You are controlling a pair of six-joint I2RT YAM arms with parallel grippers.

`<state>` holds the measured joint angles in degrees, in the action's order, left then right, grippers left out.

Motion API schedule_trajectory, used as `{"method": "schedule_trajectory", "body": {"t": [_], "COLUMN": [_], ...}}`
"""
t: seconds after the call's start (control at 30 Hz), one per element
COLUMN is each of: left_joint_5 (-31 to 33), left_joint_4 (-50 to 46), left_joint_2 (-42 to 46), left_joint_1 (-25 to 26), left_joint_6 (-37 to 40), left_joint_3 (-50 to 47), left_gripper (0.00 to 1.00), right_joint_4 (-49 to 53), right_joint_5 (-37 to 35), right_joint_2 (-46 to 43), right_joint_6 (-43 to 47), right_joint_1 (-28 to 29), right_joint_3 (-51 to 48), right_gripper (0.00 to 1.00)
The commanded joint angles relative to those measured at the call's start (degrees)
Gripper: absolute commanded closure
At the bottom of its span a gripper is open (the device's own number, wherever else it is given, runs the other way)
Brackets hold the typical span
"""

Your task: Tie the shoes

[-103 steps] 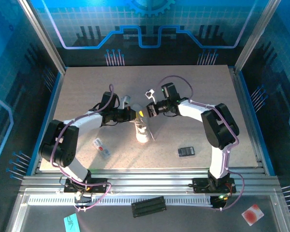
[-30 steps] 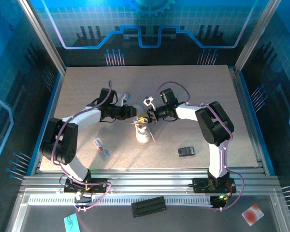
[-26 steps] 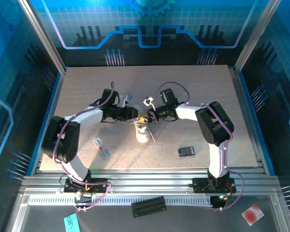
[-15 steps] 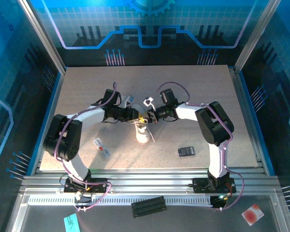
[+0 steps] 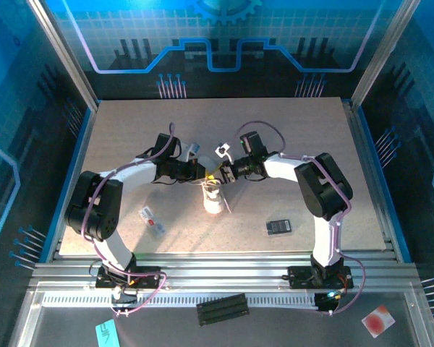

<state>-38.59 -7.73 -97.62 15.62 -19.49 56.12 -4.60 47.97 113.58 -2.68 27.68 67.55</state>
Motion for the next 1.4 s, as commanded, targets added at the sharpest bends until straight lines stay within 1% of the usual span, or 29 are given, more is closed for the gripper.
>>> {"method": "schedule_trajectory", "body": {"t": [0.0, 0.13, 0.2, 0.33, 0.43, 0.7, 0.77, 0.83, 0.87, 0.97, 1.0, 1.07, 1.23, 1.37], "left_joint_5": [1.83, 2.53, 2.97, 3.19, 3.25, 2.99, 3.17, 2.93, 2.82, 3.44, 3.87, 4.51, 6.72, 11.51], "left_joint_4": [-1.41, -1.03, -0.68, -0.37, -0.19, 0.04, 0.16, 0.06, -0.06, -0.86, -1.32, -2.08, -3.82, -6.06], "left_joint_2": [1.54, 2.47, 2.89, 2.93, 2.88, 2.53, 2.53, 2.35, 2.27, 2.57, 2.78, 3.30, 4.83, 7.46], "left_joint_1": [0.32, 0.29, 0.42, 0.64, 0.82, 1.04, 0.99, 0.99, 0.99, 0.91, 0.83, 0.52, 0.16, 0.16], "left_joint_6": [0.21, -0.57, -0.82, -1.08, -1.17, -1.79, -2.01, -2.00, -1.87, -1.28, -1.09, -1.19, -1.52, -1.00], "left_joint_3": [0.90, 0.68, 0.43, 0.31, 0.15, 0.92, 1.14, 1.49, 1.70, 1.99, 1.98, 1.95, 2.38, 1.30], "left_gripper": [1.00, 1.00, 1.00, 1.00, 1.00, 1.00, 1.00, 1.00, 1.00, 1.00, 1.00, 1.00, 1.00, 1.00], "right_joint_4": [-0.32, 4.16, 5.74, 6.93, 6.80, 7.84, 9.71, 9.97, 9.75, 10.23, 10.54, 11.42, 14.75, 17.74], "right_joint_5": [-0.83, -6.77, -8.59, -8.94, -9.74, -9.61, -11.26, -11.84, -11.82, -12.81, -13.23, -13.18, -14.58, -14.65], "right_joint_2": [-6.58, -13.00, -16.07, -19.07, -18.16, -12.53, -11.57, -11.11, -10.92, -11.06, -11.33, -11.77, -13.51, -13.83], "right_joint_6": [-2.24, -5.47, -5.80, -5.99, -5.83, -5.11, -3.72, -3.05, -3.06, -2.99, -3.12, -3.10, -1.77, -0.17], "right_joint_1": [-1.58, -3.44, -2.89, -0.10, 1.67, 4.17, 4.87, 5.36, 5.36, 5.14, 5.00, 4.28, 1.57, -0.58], "right_joint_3": [-1.41, -5.09, -7.14, -9.65, -9.63, -4.90, -3.44, -2.84, -2.70, -2.08, -2.03, -2.22, -2.85, -1.91], "right_gripper": [0.57, 0.53, 0.51, 0.47, 0.45, 0.42, 0.43, 0.46, 0.52, 0.84, 0.91, 0.95, 0.98, 1.00]}}
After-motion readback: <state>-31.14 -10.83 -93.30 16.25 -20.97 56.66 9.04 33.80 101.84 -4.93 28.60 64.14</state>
